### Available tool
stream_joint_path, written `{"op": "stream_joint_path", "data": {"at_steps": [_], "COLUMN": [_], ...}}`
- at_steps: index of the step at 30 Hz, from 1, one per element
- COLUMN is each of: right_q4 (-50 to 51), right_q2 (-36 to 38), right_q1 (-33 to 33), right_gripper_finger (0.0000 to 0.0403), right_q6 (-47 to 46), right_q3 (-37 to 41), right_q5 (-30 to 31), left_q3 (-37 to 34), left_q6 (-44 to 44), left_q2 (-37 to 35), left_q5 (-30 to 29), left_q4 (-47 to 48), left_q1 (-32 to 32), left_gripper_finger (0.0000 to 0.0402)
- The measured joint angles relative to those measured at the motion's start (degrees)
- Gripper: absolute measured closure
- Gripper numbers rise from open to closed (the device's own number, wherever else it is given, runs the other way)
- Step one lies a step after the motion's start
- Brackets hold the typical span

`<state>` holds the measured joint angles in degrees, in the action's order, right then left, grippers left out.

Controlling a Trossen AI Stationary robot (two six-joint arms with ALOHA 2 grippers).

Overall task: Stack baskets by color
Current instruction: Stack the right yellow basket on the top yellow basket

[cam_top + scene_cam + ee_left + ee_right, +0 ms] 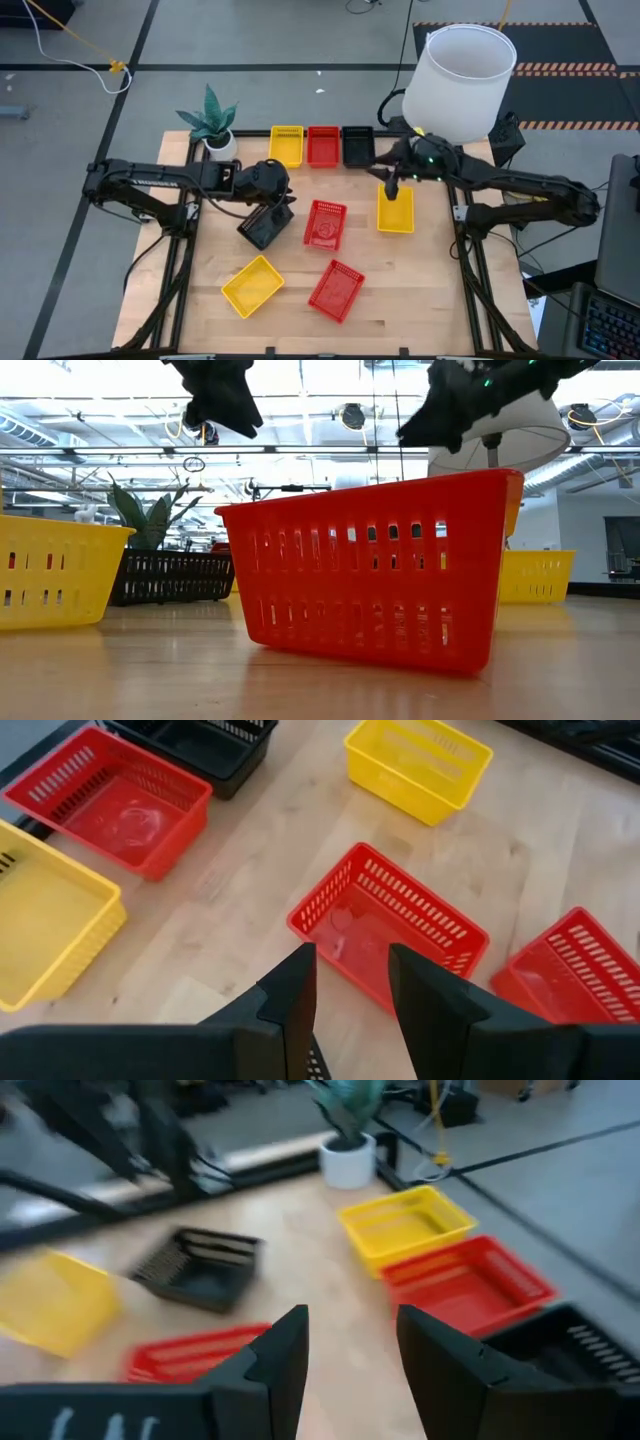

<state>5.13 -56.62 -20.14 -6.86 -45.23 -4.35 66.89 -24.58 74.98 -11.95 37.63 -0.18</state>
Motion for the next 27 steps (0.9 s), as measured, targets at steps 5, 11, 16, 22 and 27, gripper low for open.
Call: {"op": "stream_joint_path", "data": {"at_steps": [5, 11, 16, 22, 27], "right_q4": [2.3, 4.7, 9.7, 19.8, 29.5], "right_q2": [4.2, 6.8, 7.1, 6.7, 6.7], "right_q1": [5.7, 14.9, 24.4, 31.5, 37.4], "right_gripper_finger": [0.0257, 0.0257, 0.0257, 0.0257, 0.0257], "right_q6": [-11.2, -21.6, -22.1, -22.4, -26.2], "right_q3": [0.0, -0.4, -4.8, -11.4, -16.5], "right_q5": [-0.1, 4.9, 13.7, 16.6, 16.6], "left_q3": [0.0, 0.0, 0.1, 0.1, 0.1], "left_q6": [-0.8, -4.4, -9.1, -12.0, -15.9], "left_q2": [0.0, -0.7, -2.0, -2.2, -2.2], "left_q5": [0.1, 1.3, 3.1, 2.9, 2.9], "left_q4": [0.1, -1.4, -1.7, -1.7, -1.3], "left_q1": [-2.0, -4.6, -7.1, -10.3, -13.8], "left_gripper_finger": [0.0275, 0.0275, 0.0275, 0.0275, 0.0275]}}
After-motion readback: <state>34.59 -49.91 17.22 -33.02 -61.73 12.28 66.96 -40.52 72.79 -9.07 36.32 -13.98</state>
